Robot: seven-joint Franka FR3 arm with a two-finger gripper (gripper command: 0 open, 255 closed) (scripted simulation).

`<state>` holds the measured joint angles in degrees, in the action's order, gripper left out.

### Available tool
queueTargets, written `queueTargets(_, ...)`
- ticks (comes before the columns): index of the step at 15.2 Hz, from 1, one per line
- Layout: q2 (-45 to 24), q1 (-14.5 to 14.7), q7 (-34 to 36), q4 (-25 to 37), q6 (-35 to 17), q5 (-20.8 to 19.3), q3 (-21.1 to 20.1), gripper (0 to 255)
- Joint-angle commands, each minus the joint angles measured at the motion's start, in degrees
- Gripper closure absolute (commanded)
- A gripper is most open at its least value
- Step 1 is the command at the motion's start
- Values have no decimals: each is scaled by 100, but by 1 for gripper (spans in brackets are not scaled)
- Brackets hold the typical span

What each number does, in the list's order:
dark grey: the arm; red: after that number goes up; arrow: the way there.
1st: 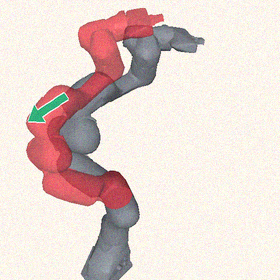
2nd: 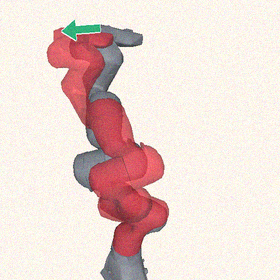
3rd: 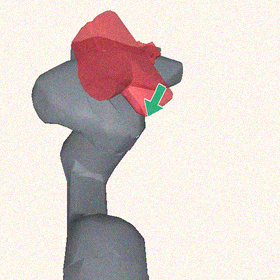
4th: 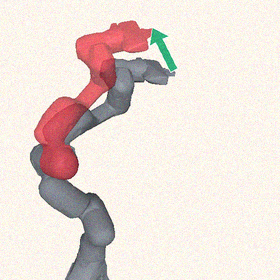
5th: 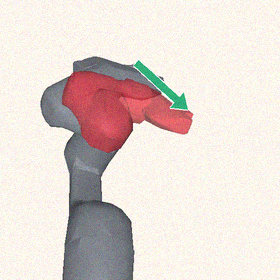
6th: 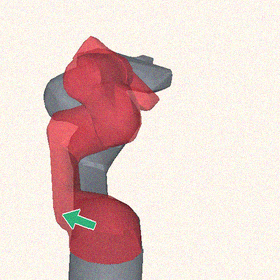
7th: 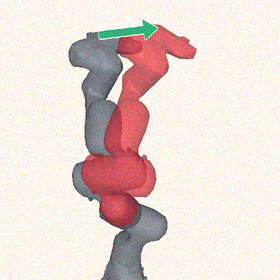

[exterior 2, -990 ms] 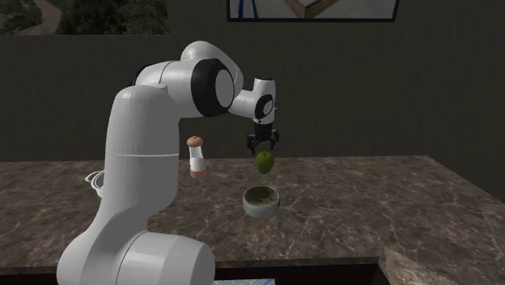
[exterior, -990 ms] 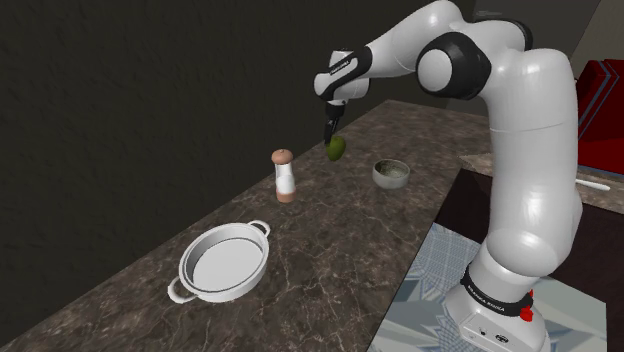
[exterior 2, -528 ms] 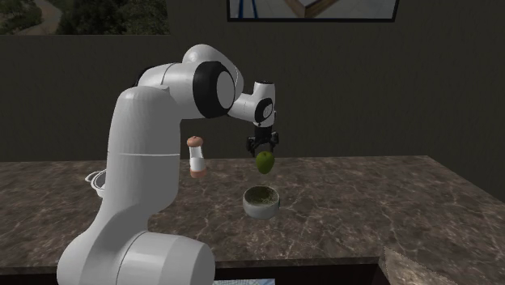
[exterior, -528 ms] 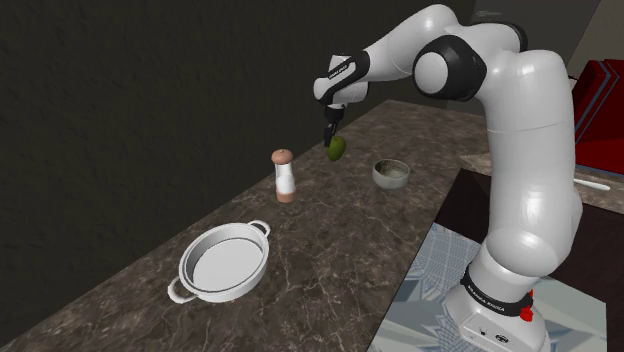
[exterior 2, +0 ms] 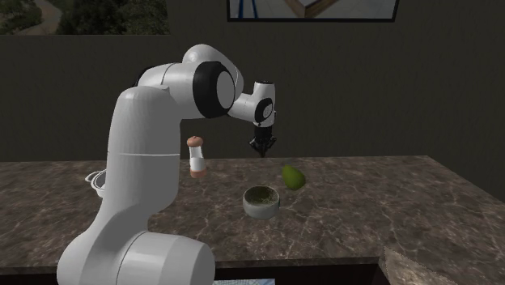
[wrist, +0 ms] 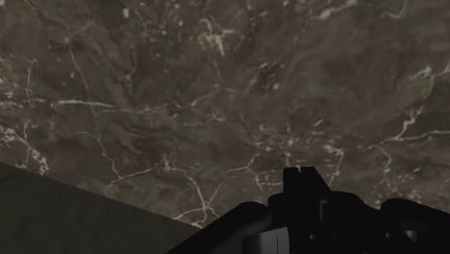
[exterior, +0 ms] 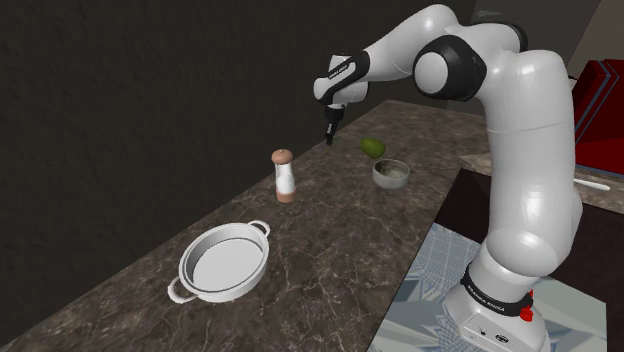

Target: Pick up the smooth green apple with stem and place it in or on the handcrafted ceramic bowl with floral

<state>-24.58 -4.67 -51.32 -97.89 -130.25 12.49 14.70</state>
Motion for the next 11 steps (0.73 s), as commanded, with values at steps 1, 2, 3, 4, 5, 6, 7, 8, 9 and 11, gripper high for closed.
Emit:
queueTargets(1, 0, 0, 0, 0, 0, 0, 0, 255)
queueTargets(2, -1, 0, 0, 0, 0, 0, 0, 255)
queueTargets(3, -1, 0, 0, 0, 0, 0, 0, 255)
queueTargets(4, -1, 0, 0, 0, 0, 0, 0, 255)
queueTargets(5, -1, 0, 0, 0, 0, 0, 0, 0)
queueTargets(6, 90, -114, -350, -83, 115, 15, -23, 0)
queueTargets(7, 166, -232, -697, -144, 243, 23, -43, 0)
queueTargets(8, 227, -348, -1043, -181, 381, 27, -56, 0)
queueTargets(9, 273, -466, -1385, -196, 530, 24, -66, 0)
queueTargets(11, 319, -697, -2063, -157, 855, 5, -70, 0)
